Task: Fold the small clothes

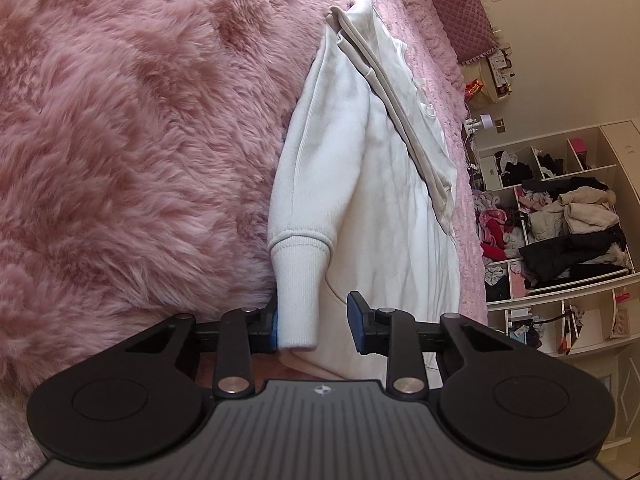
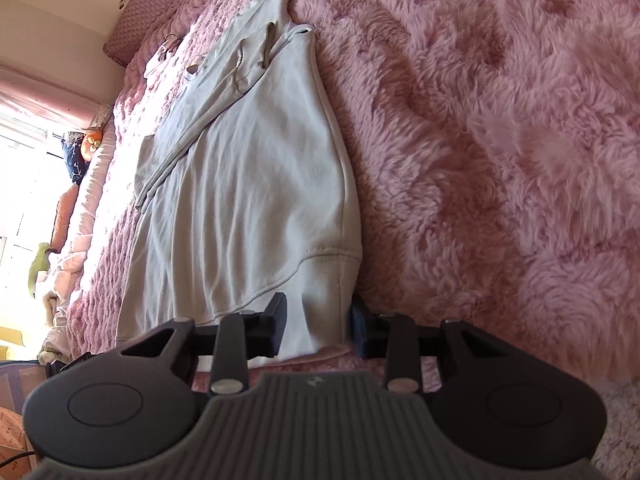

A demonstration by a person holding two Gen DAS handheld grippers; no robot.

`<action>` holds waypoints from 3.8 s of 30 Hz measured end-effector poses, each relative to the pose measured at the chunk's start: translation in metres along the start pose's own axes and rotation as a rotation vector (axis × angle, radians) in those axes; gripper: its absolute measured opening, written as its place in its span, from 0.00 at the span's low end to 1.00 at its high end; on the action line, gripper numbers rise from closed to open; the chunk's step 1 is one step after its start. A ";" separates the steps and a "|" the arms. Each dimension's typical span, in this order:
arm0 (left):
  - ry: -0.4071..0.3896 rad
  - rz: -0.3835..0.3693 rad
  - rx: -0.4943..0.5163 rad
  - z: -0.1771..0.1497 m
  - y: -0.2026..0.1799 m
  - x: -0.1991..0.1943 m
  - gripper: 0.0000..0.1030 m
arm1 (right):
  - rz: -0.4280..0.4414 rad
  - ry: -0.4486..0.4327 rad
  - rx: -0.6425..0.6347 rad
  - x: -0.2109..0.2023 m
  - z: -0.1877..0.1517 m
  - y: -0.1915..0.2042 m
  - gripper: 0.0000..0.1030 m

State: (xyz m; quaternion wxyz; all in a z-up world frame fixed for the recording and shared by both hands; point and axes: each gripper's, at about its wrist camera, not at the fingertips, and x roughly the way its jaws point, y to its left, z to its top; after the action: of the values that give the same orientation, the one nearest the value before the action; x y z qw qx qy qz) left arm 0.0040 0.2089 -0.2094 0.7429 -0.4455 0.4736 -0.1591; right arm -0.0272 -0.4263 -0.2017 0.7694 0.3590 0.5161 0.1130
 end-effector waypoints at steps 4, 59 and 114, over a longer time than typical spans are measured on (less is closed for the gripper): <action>-0.025 0.003 0.018 -0.002 -0.005 -0.003 0.33 | 0.007 -0.008 0.004 -0.001 0.002 0.001 0.04; -0.343 -0.153 0.021 0.286 -0.053 0.094 0.26 | 0.079 -0.407 0.076 0.110 0.324 0.050 0.48; -0.276 0.218 0.477 0.204 -0.116 0.071 0.47 | -0.200 -0.325 -0.529 0.095 0.237 0.098 0.31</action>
State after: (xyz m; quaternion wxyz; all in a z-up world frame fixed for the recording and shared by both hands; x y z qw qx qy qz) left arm 0.2333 0.2026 -0.1234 0.8968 -0.2224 0.3621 -0.1231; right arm 0.2411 -0.4074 -0.1545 0.9156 0.1075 0.3722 0.1080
